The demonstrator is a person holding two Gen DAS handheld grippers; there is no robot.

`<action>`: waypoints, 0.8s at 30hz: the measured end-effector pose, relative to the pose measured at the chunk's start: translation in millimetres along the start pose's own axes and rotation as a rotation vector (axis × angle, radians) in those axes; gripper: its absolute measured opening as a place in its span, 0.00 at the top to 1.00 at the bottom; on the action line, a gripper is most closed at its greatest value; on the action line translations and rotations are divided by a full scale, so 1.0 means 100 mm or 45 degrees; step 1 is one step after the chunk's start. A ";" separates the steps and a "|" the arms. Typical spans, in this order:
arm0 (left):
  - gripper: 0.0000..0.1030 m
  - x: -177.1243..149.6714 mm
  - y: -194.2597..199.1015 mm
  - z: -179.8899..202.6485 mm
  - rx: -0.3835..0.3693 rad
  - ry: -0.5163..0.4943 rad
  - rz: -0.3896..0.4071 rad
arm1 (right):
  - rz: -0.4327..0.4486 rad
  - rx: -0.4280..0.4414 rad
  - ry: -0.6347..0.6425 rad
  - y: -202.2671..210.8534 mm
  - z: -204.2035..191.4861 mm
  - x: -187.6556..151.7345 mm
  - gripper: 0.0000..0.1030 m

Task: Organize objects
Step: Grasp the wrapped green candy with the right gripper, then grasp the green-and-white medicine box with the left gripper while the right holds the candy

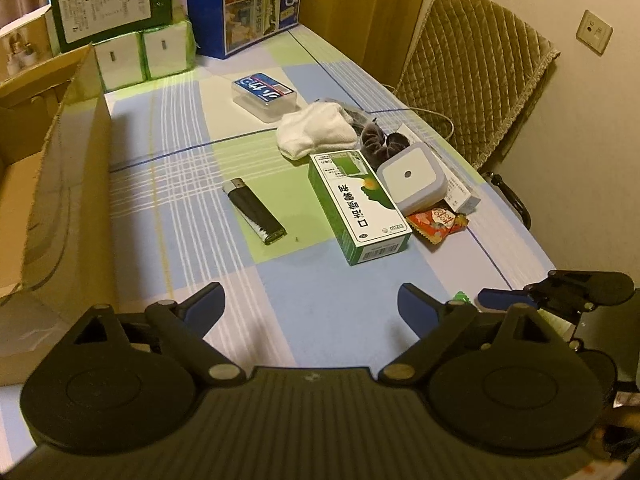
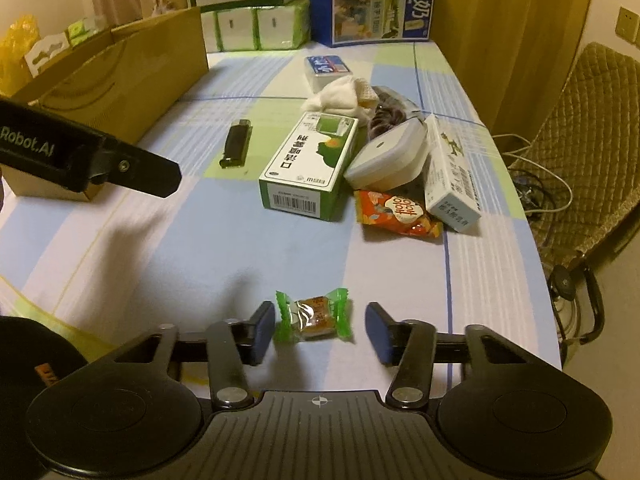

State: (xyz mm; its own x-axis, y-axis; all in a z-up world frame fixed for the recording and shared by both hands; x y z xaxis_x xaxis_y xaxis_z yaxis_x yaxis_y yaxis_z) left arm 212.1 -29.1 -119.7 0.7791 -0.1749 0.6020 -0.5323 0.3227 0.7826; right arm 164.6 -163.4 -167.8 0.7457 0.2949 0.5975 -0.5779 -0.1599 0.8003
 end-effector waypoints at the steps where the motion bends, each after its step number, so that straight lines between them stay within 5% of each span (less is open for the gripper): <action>1: 0.12 0.00 -0.02 0.00 0.001 -0.007 -0.003 | -0.004 0.003 0.003 -0.02 0.00 0.00 0.60; 10: 0.12 0.01 -0.14 0.00 -0.005 -0.021 -0.024 | -0.011 0.006 0.037 -0.06 -0.04 -0.01 0.65; 24: 0.12 0.06 -0.23 -0.01 -0.012 -0.033 -0.036 | 0.007 0.007 0.080 -0.12 -0.04 0.02 0.61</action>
State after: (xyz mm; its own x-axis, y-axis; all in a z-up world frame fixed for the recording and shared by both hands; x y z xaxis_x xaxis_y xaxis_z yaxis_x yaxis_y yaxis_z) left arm 229.6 -36.8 -134.5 0.7848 -0.2079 0.5838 -0.5071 0.3261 0.7978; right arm 172.1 -157.3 -176.1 0.7201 0.3528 0.5975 -0.5799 -0.1669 0.7974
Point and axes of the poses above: each gripper's, at about its wrist camera, not at the fingertips, and y roughly against the way its jaws point, z to its right, x to its top, the point moved 9 cm from there along -y, roughly the way its jaws point, and after that the axes turned 4 degrees about -x, right-handed, at the moved point
